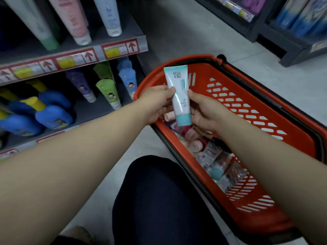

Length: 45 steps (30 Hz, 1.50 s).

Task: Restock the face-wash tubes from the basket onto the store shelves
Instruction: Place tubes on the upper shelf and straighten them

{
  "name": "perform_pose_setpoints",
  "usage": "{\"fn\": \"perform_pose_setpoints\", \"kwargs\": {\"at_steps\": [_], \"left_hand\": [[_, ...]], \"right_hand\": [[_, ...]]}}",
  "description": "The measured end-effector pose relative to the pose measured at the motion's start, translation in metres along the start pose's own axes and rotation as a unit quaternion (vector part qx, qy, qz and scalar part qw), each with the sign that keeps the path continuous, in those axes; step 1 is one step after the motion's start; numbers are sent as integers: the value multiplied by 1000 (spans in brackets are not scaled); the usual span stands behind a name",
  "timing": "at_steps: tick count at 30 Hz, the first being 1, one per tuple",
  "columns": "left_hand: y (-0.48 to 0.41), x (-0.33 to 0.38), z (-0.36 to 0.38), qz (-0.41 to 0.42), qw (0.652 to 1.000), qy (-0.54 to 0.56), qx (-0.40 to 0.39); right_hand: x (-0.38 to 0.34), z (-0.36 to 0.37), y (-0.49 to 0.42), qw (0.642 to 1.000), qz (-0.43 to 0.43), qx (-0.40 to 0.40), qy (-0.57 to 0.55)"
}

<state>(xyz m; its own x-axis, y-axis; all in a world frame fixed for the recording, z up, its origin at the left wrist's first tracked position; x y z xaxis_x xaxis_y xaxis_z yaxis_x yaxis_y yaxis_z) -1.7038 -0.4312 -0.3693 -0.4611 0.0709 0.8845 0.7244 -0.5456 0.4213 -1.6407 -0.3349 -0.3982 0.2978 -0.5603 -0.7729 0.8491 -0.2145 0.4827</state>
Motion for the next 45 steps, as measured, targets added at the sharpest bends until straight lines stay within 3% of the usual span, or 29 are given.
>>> {"fn": "perform_pose_setpoints", "kwargs": {"at_steps": [10,18,23,27,35,40,45], "left_hand": [[36,49,-77,87,987,121,58],[64,78,-148,146,973,121,129],[80,96,-185,169,967,93,166],[85,105,-198,184,969,7,162],[76,109,-217,214,961,-47,168],[64,110,-216,223,954,4,203],[51,110,-205,216,957,55,185]], "right_hand": [[-22,106,4,995,-37,-85,32],[-14,183,-3,969,-60,-170,170],[-12,225,-11,965,-78,-159,191],[-9,244,-22,972,-77,-129,182],[-2,257,-40,974,-106,-103,174],[-15,253,-38,971,-142,-75,179],[-29,244,-36,970,-155,-78,171]]}}
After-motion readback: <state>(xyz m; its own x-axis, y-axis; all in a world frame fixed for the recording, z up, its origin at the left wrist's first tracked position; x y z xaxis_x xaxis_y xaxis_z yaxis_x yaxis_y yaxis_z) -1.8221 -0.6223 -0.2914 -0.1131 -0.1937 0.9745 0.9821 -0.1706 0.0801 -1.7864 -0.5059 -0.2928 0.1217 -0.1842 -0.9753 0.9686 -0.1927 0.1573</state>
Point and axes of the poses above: each hand's wrist, its own y-axis away from the middle knuckle, its own z-axis out of the palm, x = y × z, the point moved 7 cm from there along -y, towards the middle knuckle, and after that the axes turned 3 degrees about y, right-handed, at the moved point
